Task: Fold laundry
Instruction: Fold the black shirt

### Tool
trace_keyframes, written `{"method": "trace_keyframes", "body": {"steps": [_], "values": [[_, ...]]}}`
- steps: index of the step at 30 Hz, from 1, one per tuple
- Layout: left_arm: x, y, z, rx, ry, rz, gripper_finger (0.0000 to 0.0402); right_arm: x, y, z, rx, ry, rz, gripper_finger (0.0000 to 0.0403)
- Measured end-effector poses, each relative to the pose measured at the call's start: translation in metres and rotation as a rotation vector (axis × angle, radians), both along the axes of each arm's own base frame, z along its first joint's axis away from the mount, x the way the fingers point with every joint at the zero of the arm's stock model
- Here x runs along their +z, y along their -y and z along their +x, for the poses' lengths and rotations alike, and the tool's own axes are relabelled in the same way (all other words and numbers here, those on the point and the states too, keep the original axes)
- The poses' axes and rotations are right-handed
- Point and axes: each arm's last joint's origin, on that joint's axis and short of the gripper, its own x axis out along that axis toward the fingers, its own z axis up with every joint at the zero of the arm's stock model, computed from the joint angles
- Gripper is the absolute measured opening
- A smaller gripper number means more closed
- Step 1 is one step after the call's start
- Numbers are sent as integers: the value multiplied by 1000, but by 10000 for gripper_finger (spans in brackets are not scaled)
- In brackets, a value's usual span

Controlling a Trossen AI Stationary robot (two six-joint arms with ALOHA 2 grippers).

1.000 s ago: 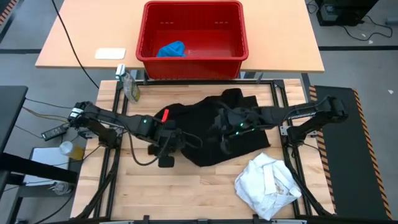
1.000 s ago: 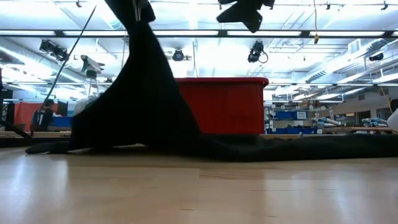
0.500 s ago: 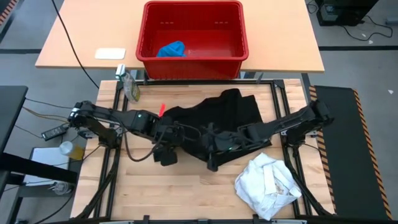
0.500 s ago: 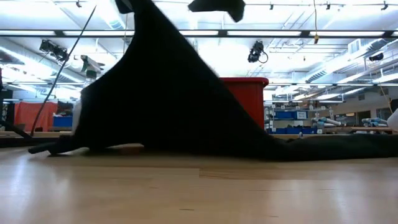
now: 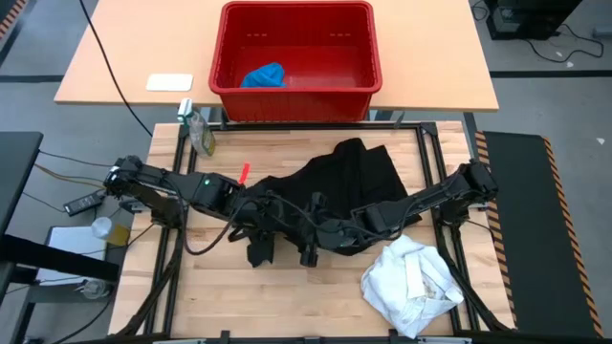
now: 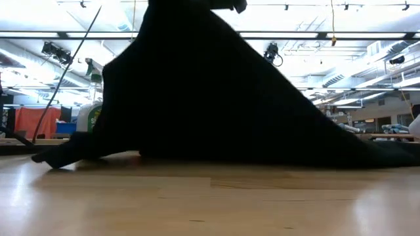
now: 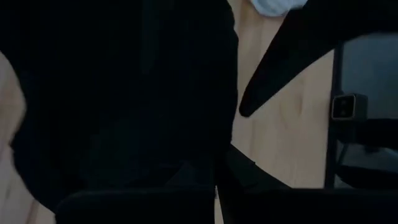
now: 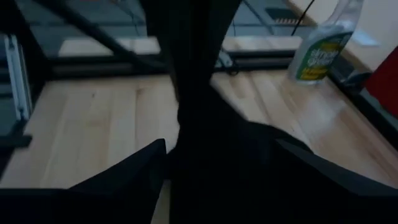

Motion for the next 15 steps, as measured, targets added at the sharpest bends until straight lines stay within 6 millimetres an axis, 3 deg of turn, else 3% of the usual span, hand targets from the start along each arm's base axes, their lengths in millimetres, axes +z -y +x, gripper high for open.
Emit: {"method": "trace_keyframes", "body": {"steps": [6, 15], "values": [[4, 9, 4, -8, 85, 16, 2, -6, -2, 2, 9, -18, -2, 234], [8, 23, 4, -107, 157, 37, 3, -5, -4, 4, 28, 7, 11, 59]]}}
